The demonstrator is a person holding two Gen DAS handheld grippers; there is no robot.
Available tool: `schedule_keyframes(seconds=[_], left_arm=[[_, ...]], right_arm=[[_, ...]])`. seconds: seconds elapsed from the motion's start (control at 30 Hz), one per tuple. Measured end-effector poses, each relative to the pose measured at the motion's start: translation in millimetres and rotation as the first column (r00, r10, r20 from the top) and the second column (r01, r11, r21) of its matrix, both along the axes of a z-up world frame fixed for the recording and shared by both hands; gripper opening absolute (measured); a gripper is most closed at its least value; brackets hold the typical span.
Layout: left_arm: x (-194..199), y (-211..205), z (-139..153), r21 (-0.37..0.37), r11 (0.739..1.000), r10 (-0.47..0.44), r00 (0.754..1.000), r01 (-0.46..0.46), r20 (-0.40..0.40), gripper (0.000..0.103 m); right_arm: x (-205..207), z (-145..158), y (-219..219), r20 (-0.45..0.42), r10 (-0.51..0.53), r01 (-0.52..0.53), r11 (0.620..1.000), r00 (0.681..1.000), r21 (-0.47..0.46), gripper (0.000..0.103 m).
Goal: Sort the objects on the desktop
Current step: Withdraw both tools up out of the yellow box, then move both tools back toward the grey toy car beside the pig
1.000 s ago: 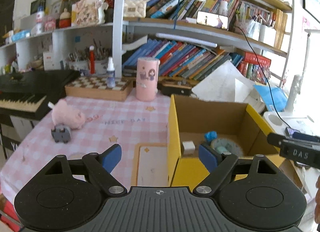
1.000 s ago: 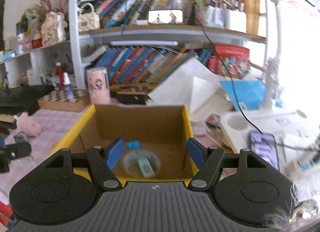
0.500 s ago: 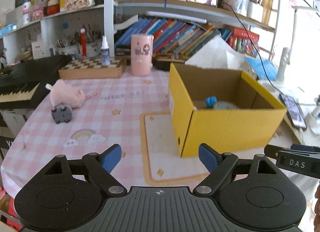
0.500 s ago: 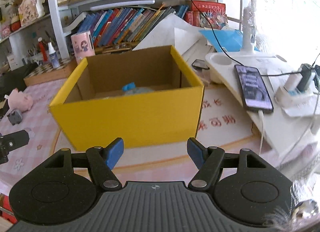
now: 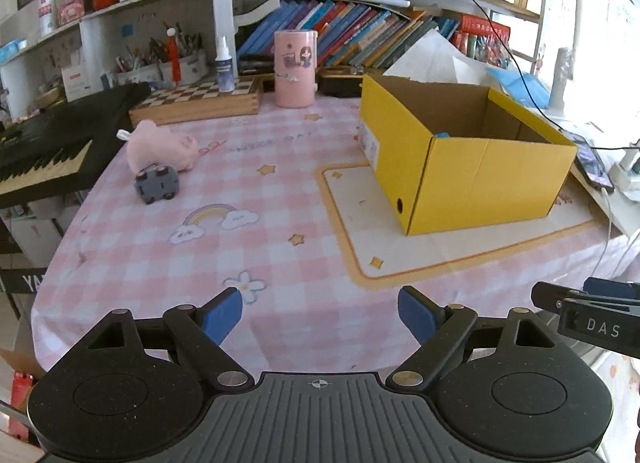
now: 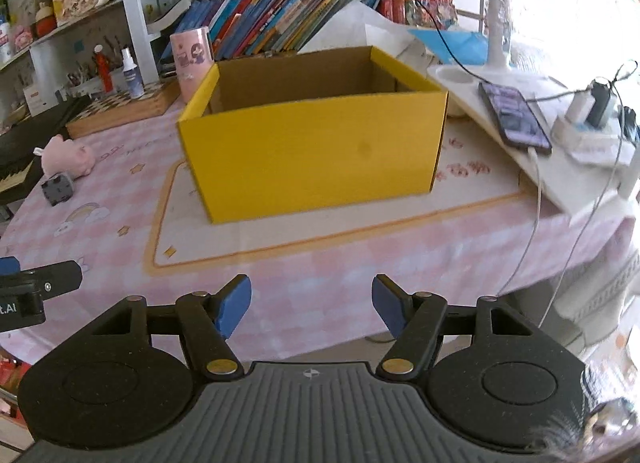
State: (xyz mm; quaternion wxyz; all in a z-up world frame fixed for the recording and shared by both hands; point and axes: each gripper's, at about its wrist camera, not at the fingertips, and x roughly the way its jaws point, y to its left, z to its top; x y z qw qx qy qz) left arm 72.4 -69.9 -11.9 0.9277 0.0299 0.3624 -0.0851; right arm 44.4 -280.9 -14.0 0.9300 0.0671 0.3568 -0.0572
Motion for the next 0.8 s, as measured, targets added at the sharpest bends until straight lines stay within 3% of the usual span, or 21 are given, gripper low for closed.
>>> schedule_keyframes(seconds=[0.2, 0.4, 0.57, 0.8], left_arm=[[-14.0, 20.9, -3.1, -0.002, 1.0, -0.021, 1.0, 0.021, -0.01, 0.087], [-23.7, 48.9, -3.3, -0.016, 0.999, 0.03, 1.0, -0.03, -0.011, 0.087], [-35.1, 80.5, 1.5, -0.05, 0.994, 0.101, 0.995, -0.1, 0.019, 0.087], [-43.3, 125.2, 8.4, -0.086, 0.974, 0.214, 0.975, -0.209, 0.058, 0.087]], right_arm=[[-13.2, -2.6, 24.2, -0.006, 0.002, -0.002, 1.0, 1.0, 0.009, 0.062], [-18.8, -6.1, 51.9, -0.029, 0.048, -0.048, 0.999, 0.998, 0.02, 0.056], [-16.9, -2.4, 81.4, -0.023, 0.133, -0.133, 0.991, 0.991, 0.005, 0.052], [-6.1, 7.7, 130.6, 0.011, 0.289, -0.289, 0.957, 0.957, -0.03, 0.047]])
